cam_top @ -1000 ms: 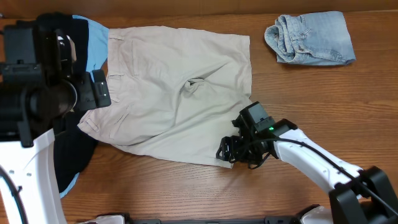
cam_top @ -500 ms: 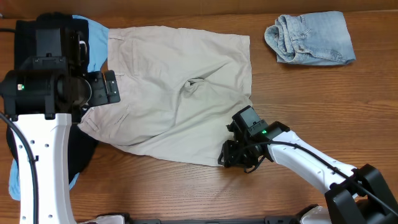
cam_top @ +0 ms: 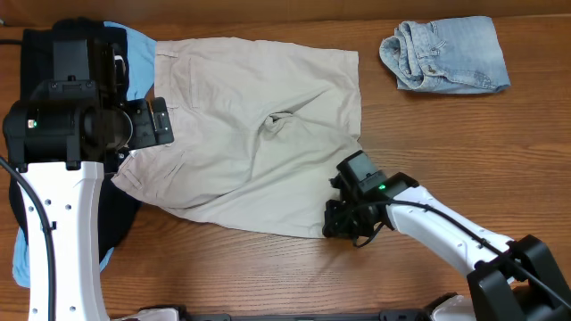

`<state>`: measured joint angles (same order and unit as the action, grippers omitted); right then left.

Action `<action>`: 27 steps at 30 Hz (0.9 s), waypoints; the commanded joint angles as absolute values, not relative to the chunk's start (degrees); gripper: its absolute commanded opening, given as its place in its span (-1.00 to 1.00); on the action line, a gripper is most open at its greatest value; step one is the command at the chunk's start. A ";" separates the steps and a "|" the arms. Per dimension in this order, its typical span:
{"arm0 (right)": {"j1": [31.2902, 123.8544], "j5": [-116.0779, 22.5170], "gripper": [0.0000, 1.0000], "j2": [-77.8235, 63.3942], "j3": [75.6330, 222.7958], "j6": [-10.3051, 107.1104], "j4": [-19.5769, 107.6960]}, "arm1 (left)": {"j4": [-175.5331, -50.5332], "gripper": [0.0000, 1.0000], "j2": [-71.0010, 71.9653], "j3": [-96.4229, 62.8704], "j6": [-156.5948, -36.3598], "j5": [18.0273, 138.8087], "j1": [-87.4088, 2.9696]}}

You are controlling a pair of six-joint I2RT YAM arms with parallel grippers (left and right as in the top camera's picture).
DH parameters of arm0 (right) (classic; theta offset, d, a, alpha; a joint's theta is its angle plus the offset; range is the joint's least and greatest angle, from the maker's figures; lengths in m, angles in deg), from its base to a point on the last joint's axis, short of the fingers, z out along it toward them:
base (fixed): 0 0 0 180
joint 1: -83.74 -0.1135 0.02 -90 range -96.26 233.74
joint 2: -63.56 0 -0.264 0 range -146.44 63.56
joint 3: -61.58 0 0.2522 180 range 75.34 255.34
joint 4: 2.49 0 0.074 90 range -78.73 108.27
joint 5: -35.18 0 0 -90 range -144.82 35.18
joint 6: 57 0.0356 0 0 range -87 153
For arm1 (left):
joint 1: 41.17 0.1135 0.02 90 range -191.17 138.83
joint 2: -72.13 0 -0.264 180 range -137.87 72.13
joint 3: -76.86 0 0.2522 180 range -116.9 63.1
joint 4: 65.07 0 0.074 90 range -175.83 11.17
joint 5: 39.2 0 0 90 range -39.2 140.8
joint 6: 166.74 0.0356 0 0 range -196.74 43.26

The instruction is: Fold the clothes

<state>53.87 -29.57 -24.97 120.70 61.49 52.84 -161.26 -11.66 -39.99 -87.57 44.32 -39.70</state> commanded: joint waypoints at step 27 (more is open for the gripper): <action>79.64 -31.16 0.36 4.86 130.97 51.05 82.98 | -168.84 1.00 -4.12 -34.04 -99.11 45.04 -43.61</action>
<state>79.57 -30.75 0.16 128.29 50.79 82.28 -167.90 -10.61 -35.35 -92.16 45.81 -41.68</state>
